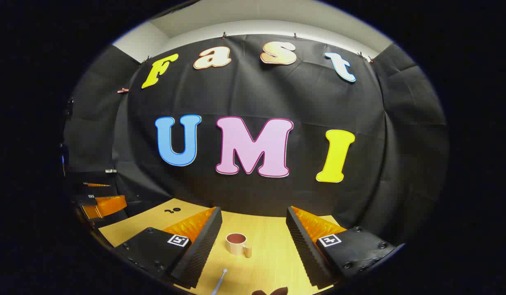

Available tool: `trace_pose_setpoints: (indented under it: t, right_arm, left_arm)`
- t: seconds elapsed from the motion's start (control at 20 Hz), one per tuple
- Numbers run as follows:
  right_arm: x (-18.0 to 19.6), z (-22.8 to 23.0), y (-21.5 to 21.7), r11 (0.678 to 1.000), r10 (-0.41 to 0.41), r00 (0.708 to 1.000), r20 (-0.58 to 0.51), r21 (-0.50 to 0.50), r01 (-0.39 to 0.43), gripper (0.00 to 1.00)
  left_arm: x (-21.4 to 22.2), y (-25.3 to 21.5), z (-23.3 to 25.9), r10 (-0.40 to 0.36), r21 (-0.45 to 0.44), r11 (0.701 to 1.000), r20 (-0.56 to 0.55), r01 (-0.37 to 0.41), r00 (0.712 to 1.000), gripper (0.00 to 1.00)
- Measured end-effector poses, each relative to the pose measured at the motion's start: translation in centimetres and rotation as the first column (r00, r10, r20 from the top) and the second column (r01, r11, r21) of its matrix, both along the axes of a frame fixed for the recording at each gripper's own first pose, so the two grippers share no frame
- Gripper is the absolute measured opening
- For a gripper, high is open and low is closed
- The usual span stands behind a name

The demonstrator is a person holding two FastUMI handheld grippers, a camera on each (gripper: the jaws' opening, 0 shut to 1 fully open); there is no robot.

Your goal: Put the toothbrush and toothpaste on the desktop into the cup, then pick up the cup and place it on the coaster on the desktop.

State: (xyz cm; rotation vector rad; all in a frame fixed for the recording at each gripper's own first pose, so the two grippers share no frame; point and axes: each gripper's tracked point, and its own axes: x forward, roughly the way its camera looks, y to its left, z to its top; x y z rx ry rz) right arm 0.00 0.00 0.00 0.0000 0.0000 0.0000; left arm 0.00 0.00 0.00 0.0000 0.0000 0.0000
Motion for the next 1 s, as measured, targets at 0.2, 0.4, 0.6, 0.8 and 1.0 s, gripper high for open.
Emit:
trace_pose_setpoints:
  t: [0.2, 0.4, 0.6, 0.8, 1.0]
  right_arm:
    - [0.5, -0.5, 0.3, 1.0, 0.012, 1.0, -0.011, -0.002, -0.012, 0.97]
    - [0.7, -0.8, 0.5, 1.0, 0.018, 1.0, -0.02, -0.008, -0.019, 0.97]
    - [0.6, -1.5, 0.4, 1.0, 0.021, 0.999, -0.033, -0.005, -0.021, 0.97]
    - [0.5, -2.0, 0.3, 1.0, 0.019, 0.999, -0.047, -0.001, -0.019, 0.97]
    - [0.4, -3.7, -0.2, 1.0, 0.018, 0.996, -0.086, -0.003, -0.018, 0.97]
  left_arm:
    - [0.5, -0.1, -0.1, 0.0, -0.004, 1.0, -0.006, 0.0, 1.0, 0.96]
    - [0.9, 0.0, -0.4, 0.008, -0.003, 1.0, -0.018, -0.008, 1.0, 0.97]
    - [1.0, -0.2, -1.1, 0.007, -0.005, 1.0, -0.041, -0.007, 0.999, 0.96]
    - [1.6, -1.5, -3.1, -0.024, 0.003, 1.0, -0.105, 0.025, 0.994, 0.96]
    - [3.3, -3.6, -9.1, -0.04, 0.01, 0.999, -0.263, 0.044, 0.964, 0.97]
